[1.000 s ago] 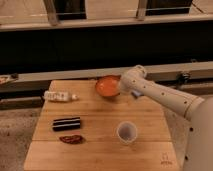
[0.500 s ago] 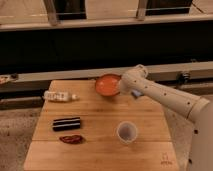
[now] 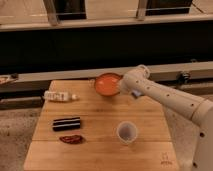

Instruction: Pick up the ceramic bowl

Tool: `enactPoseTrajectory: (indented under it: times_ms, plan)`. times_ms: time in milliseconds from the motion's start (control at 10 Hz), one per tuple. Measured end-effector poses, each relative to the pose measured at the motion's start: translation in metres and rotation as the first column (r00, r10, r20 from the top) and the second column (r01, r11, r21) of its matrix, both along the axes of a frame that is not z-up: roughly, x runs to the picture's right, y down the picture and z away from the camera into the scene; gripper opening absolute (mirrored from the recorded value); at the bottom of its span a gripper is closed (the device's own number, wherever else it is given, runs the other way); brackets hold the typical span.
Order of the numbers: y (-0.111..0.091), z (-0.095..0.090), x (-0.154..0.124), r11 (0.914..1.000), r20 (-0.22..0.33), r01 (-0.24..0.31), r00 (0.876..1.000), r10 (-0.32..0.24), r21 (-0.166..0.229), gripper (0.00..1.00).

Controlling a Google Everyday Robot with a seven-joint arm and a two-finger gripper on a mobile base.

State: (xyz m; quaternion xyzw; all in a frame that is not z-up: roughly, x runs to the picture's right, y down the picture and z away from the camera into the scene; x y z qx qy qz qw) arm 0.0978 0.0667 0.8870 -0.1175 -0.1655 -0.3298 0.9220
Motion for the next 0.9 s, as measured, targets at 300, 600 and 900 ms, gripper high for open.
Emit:
enactPoseTrajectory:
  times_ms: [300,600,900]
  plan:
    - [-0.005,-0.013,-0.004,0.9999,0.021,-0.002,1.000,0.001,0.014,0.01]
    - [-0.005,-0.021,-0.003,0.9996,0.037,-0.009,0.999,0.008,0.026,0.01]
    - [-0.002,-0.026,-0.002,0.9992,0.050,-0.012,0.999,0.010,0.039,0.01]
